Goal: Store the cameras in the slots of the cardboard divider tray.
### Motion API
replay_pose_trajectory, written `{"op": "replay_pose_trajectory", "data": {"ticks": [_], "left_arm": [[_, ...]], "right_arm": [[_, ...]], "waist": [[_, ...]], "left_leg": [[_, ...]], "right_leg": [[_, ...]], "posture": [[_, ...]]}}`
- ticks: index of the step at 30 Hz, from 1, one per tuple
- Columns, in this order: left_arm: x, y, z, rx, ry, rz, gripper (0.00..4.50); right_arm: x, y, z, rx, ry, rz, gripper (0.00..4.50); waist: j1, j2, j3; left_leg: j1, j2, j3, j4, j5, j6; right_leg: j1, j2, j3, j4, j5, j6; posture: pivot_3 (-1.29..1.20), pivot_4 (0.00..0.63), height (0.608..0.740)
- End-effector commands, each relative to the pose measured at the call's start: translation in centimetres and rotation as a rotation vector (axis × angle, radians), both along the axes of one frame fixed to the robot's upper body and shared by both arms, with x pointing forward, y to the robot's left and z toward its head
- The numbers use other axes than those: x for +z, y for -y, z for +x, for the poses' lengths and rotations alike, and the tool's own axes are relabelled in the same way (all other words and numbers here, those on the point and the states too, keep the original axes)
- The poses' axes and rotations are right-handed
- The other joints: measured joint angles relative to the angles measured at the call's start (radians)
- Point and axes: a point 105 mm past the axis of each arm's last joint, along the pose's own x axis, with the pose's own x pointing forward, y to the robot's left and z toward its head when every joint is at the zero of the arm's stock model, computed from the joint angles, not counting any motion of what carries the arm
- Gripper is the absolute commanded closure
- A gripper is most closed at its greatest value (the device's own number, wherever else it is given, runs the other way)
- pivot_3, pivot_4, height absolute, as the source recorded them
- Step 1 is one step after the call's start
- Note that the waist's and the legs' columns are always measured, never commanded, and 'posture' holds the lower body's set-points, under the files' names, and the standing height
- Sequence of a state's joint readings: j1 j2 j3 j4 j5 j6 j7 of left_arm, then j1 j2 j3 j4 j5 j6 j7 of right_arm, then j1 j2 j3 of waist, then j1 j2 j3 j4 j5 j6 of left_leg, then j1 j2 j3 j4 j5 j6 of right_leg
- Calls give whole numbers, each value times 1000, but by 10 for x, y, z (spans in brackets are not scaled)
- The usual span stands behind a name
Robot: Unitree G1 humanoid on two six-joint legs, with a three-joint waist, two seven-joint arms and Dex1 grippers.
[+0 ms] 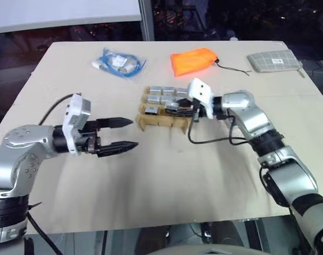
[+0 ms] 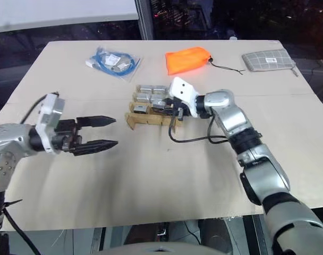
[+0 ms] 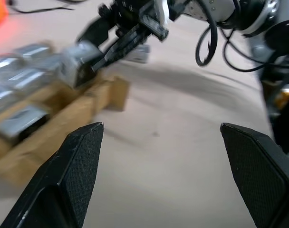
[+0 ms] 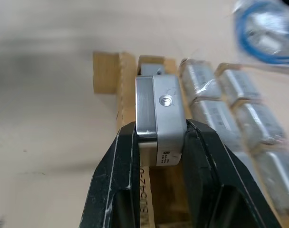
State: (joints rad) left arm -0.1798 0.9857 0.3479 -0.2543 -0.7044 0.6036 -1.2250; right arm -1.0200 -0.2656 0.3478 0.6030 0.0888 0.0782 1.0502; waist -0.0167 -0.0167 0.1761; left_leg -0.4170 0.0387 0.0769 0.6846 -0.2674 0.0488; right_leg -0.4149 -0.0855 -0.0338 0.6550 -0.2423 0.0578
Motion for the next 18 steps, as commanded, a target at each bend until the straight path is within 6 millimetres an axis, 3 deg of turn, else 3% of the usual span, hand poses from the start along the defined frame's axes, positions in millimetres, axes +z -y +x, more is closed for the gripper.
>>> {"op": "replay_pose_trajectory", "data": {"ticks": [1,7,18], "left_arm": [[22,-18,-4,92,115,120,410],[35,-44,-7,217,147,247,410],[34,-47,-8,248,145,268,410]], "right_arm": [[18,-11,2,56,73,-9,3834],[19,-20,5,92,80,-29,3834],[2,-17,22,-2,87,-97,3834]], "waist": [[-3,0,0],[-4,0,0],[-12,1,1]], "left_leg": [[0,0,0,0,0,0],[0,0,0,-2,1,-1],[0,0,0,-2,1,-2]], "right_leg": [[0,0,0,0,0,0],[0,0,-1,0,0,0],[-1,0,-1,0,0,0]], "posture": [[0,150,740],[0,150,740],[0,150,740]]}}
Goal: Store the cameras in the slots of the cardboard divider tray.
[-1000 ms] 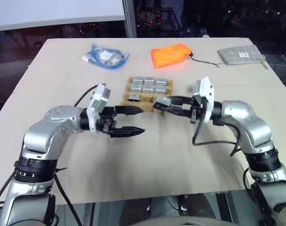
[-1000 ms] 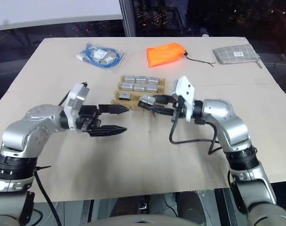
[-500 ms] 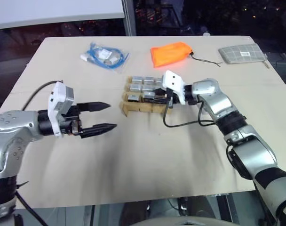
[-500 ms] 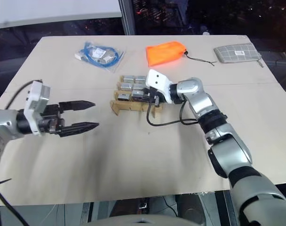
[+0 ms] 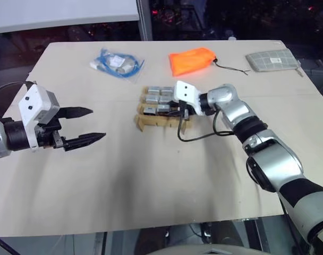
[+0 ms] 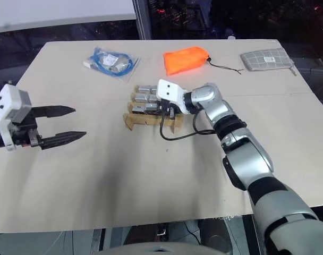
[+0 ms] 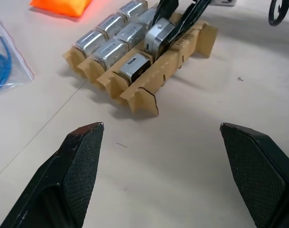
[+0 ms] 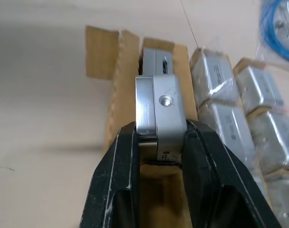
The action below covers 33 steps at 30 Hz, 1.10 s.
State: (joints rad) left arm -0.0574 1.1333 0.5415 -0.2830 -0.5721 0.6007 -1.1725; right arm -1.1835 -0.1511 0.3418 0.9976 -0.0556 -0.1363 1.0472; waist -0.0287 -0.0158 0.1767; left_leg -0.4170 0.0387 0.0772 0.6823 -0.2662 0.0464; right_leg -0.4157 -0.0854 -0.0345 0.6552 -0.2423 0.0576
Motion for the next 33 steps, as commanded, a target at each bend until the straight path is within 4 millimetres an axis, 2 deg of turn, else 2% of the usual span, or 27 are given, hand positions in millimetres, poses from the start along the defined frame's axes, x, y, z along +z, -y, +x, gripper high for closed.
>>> {"op": "replay_pose_trajectory", "data": {"ticks": [1,8,10,11,13,14,18,22,27,30,33], "left_arm": [[10,1,-3,-5,40,22,410],[8,6,-2,-26,30,11,410],[8,7,-2,-31,30,10,410],[8,8,-1,-38,30,4,410],[9,9,-1,-48,30,-2,410],[9,9,0,-52,29,-2,410],[10,14,3,-77,32,-9,410],[12,26,3,-134,36,-41,410],[13,47,8,-222,40,-81,410],[13,57,11,-272,31,-98,410],[12,59,14,-299,17,-93,410]], "right_arm": [[14,2,6,-18,52,11,3834],[10,1,2,5,10,4,3834],[11,0,1,6,9,16,2681],[13,0,2,1,15,29,2454],[18,0,4,-18,36,62,1652],[21,2,6,-29,42,77,1418],[38,15,8,-63,77,171,1418],[49,47,4,-125,89,258,1418],[51,116,4,-390,114,351,1418],[34,157,-5,-592,59,368,1418],[17,173,-19,-732,-4,405,1418]], "waist": [[-1,0,0],[-1,0,0],[-1,0,0],[-2,0,0],[-4,0,0],[-7,0,0],[-11,0,0],[-9,0,0],[1,0,0],[4,0,0],[6,-1,0]], "left_leg": [[0,0,0,0,0,0],[0,0,0,0,0,0],[0,0,0,0,0,0],[0,0,0,0,0,0],[0,0,0,0,0,0],[0,0,0,0,0,0],[0,0,0,0,0,0],[0,0,-1,0,0,0],[0,0,-1,0,0,0],[0,0,0,0,0,0],[0,0,1,0,0,0]], "right_leg": [[0,0,0,0,0,0],[0,0,0,1,0,0],[0,0,0,1,0,0],[0,0,0,0,0,0],[0,0,0,1,0,0],[0,0,0,1,0,0],[0,0,0,1,0,0],[0,-1,0,1,0,0],[0,-1,0,1,0,0],[0,-1,0,1,0,0],[0,0,1,1,0,0]], "posture": [[0,150,740],[0,150,740],[0,150,740],[0,150,740],[0,150,740],[0,150,740],[0,150,740],[0,150,740],[0,150,740],[0,150,740],[0,150,740]]}}
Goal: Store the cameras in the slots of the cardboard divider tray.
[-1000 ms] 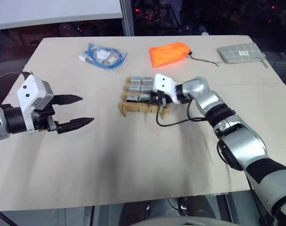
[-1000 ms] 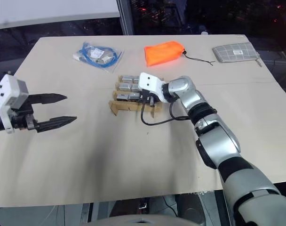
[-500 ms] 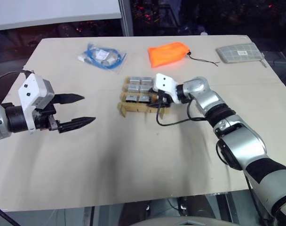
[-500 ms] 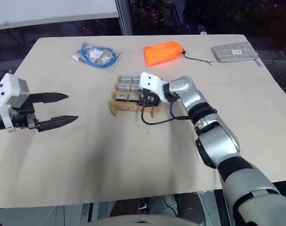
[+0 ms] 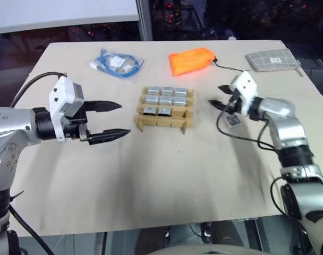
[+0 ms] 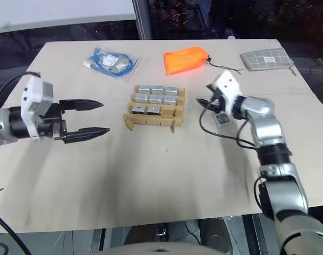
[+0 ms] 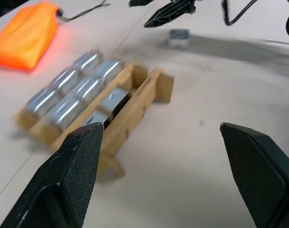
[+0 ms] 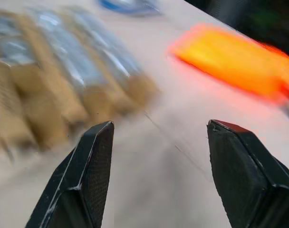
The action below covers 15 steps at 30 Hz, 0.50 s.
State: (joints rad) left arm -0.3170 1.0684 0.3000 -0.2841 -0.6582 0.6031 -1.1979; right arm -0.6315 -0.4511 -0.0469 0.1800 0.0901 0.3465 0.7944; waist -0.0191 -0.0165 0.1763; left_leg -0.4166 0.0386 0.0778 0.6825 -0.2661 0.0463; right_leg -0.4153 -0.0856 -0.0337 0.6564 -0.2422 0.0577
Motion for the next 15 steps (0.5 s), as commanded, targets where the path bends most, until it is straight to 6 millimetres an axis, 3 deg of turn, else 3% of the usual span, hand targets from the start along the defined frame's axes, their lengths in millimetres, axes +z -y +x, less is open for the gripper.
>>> {"op": "replay_pose_trajectory", "data": {"ticks": [1,6,15], "left_arm": [[4,3,3,-39,10,5,410],[2,7,6,-78,-5,13,410],[3,6,7,-86,-6,32,410]], "right_arm": [[-1,8,-16,-126,-15,77,1418],[-26,12,-28,-228,-98,169,1418],[-52,20,-23,-307,-148,120,1418]], "waist": [[-4,0,0],[-12,0,0],[-9,0,0]], "left_leg": [[1,0,1,0,0,0],[1,0,2,1,0,0],[1,0,1,1,0,0]], "right_leg": [[0,0,1,0,0,0],[0,1,3,2,0,0],[0,1,2,2,0,0]], "posture": [[0,150,740],[0,150,740],[0,150,740]]}}
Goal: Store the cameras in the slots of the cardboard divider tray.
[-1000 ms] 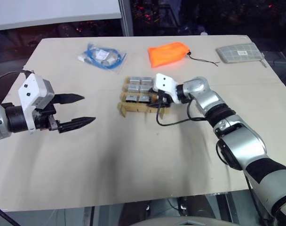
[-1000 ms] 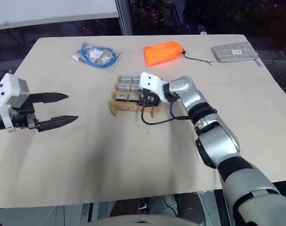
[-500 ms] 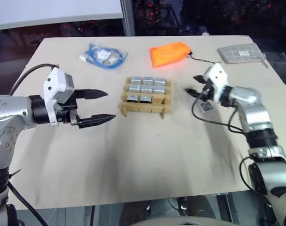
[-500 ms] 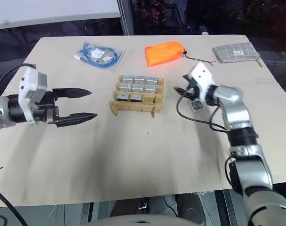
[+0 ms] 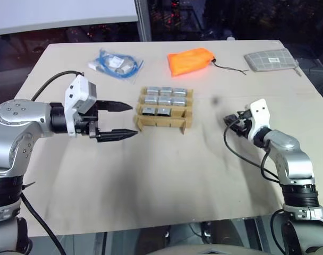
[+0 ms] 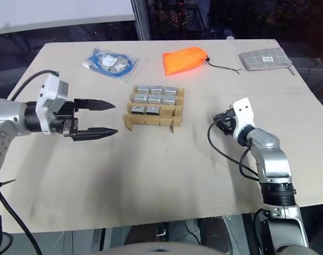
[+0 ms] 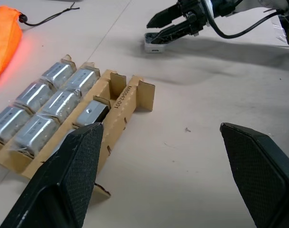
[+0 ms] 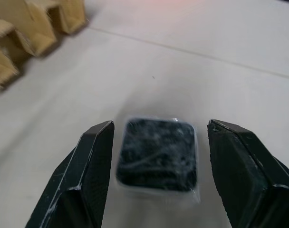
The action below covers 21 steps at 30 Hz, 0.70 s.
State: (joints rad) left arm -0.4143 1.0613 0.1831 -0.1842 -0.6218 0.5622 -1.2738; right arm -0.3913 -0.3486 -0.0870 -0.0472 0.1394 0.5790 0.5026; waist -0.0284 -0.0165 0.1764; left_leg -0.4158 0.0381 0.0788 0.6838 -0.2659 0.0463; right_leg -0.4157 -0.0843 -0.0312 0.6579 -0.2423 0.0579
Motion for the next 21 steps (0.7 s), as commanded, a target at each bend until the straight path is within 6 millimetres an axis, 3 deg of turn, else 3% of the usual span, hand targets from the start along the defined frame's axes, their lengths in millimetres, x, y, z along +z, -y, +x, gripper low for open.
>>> {"op": "replay_pose_trajectory", "data": {"ticks": [1,8,14,16,21], "left_arm": [[9,1,-3,-15,40,15,410],[9,-1,-4,-3,38,18,410],[10,-1,-4,-2,41,18,410],[10,0,-3,-4,44,16,410],[12,2,0,-4,47,-4,410]], "right_arm": [[1,5,0,-16,13,-27,1418],[-14,-2,-4,8,-63,-8,1418],[-11,-4,-3,5,-51,-5,1418],[-6,-1,0,-13,-20,-18,2405],[9,-11,0,40,80,-33,2543]], "waist": [[0,0,0],[1,0,0],[3,0,0],[3,0,0],[6,0,0]], "left_leg": [[0,0,0,0,0,0],[0,0,0,0,0,0],[0,0,0,0,0,0],[0,0,0,0,0,0],[0,0,0,0,0,0]], "right_leg": [[0,0,0,0,0,0],[0,0,0,0,0,0],[0,0,0,0,0,0],[0,0,0,0,0,0],[0,0,0,0,0,0]], "posture": [[0,150,740],[0,150,740],[0,150,740],[0,150,740],[0,150,740]]}}
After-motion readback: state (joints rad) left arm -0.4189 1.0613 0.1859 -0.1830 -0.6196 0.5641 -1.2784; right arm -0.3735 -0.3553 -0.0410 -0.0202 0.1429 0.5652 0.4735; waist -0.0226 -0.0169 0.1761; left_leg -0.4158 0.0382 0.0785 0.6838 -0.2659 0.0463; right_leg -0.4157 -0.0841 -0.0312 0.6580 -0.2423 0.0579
